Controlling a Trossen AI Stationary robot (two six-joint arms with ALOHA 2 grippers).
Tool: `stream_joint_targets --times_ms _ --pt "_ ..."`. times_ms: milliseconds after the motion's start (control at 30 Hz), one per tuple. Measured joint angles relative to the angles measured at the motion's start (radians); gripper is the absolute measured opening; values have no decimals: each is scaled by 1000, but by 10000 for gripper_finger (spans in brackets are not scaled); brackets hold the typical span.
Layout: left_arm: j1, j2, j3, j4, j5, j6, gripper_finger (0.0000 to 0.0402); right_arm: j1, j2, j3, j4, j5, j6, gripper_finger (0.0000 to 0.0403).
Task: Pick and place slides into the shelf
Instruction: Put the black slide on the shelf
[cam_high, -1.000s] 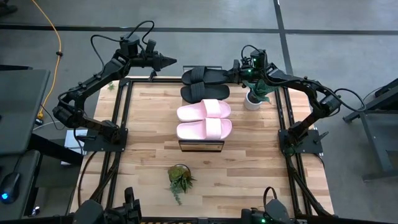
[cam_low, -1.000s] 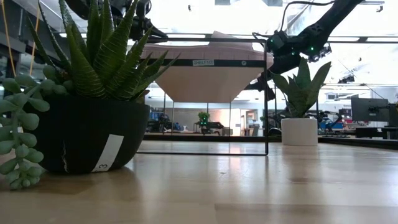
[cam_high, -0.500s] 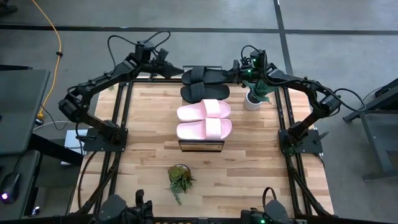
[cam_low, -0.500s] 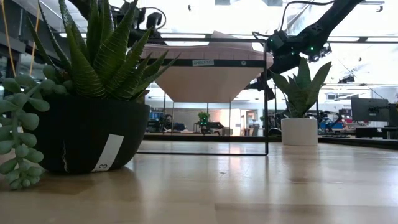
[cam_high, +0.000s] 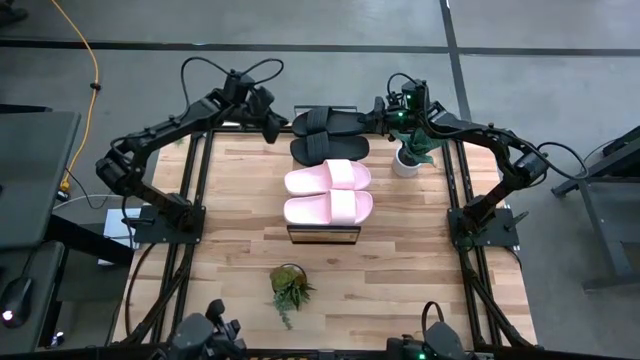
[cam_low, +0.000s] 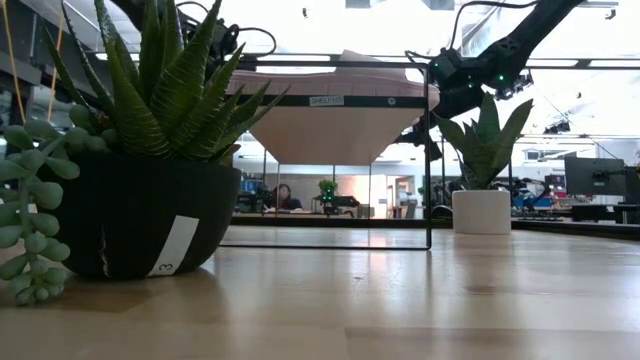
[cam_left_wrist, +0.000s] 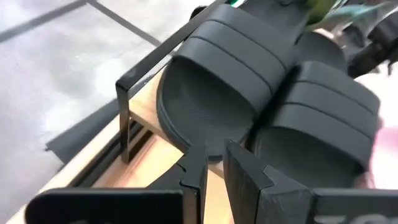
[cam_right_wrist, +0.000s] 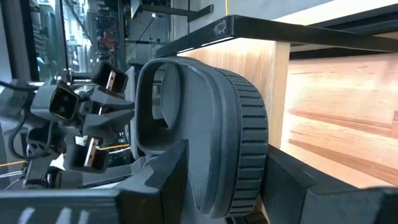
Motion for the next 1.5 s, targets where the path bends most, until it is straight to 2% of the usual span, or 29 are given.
stream_joint_targets --times_ms 300,633,1300,1500 --pt "-54 31 0 23 -63 105 40 0 0 0 0 0 3 162" --pt "-58 62 0 77 -101 106 40 0 0 0 1 0 2 162" --pt "-59 106 0 120 -99 116 40 0 0 0 1 3 -6 162" --pt "-59 134 42 95 -101 125 40 0 0 0 1 3 -6 162"
